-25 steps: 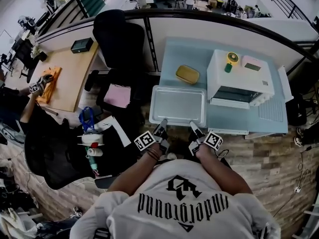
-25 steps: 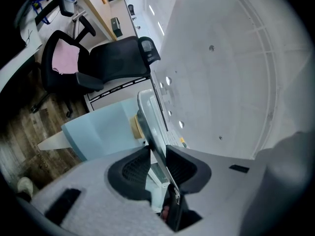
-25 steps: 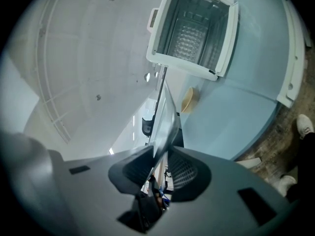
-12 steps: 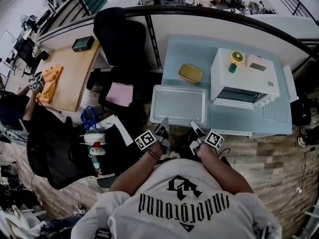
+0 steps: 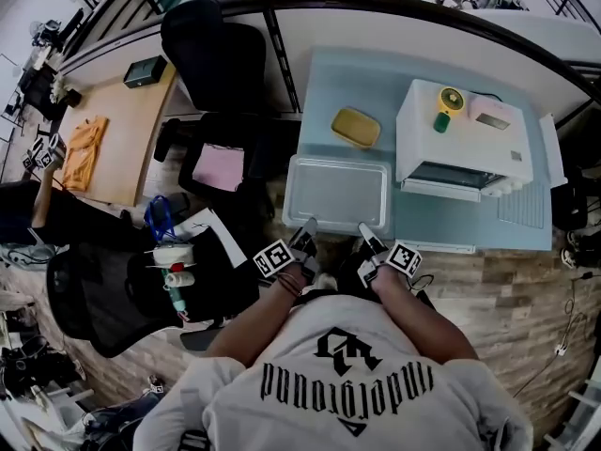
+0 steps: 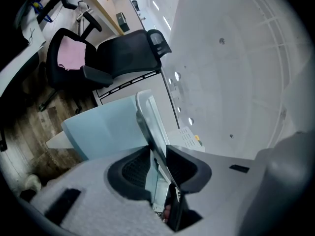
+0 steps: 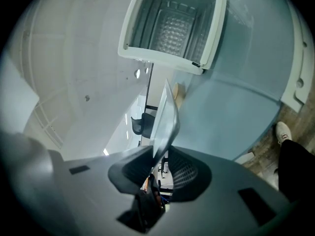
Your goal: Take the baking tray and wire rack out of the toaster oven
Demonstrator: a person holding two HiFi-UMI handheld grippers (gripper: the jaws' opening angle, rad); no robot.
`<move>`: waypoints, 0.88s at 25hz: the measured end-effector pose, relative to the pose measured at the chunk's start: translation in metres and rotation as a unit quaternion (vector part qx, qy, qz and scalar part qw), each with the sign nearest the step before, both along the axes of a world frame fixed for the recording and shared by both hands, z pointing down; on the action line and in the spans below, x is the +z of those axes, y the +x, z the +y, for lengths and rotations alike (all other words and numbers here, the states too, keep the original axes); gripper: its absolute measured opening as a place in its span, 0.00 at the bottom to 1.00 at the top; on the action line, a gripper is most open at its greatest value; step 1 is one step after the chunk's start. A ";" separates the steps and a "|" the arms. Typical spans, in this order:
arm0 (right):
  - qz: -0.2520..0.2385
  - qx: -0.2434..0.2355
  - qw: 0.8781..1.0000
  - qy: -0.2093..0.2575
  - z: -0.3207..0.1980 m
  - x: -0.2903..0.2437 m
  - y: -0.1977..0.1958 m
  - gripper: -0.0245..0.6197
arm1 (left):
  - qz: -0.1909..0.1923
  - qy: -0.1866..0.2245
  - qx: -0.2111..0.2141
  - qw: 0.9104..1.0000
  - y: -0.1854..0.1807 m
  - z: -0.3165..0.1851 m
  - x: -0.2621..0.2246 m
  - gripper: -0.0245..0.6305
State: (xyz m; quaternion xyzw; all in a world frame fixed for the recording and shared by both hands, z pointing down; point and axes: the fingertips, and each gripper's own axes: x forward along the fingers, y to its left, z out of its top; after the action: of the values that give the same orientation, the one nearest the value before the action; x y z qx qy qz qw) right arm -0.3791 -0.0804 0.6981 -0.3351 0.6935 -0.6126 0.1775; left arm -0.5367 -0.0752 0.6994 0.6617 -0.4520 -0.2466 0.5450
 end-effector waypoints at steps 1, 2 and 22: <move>0.002 0.000 1.000 -0.003 -0.003 0.002 0.002 0.19 | 0.000 -0.003 0.001 1.000 0.002 -0.002 0.003 0.20; 0.004 -0.001 1.000 -0.007 -0.005 0.005 0.003 0.19 | 0.000 -0.007 0.001 1.000 0.003 -0.005 0.006 0.20; 0.027 -0.011 0.998 -0.062 -0.041 0.058 0.009 0.19 | -0.001 -0.066 0.009 0.998 0.009 -0.042 0.059 0.20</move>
State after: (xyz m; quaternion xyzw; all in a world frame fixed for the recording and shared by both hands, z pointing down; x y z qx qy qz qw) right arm -0.3698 -0.1209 0.7557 -0.3544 0.6623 -0.6469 0.1314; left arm -0.5273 -0.1173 0.7589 0.6281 -0.4624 -0.2106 0.5894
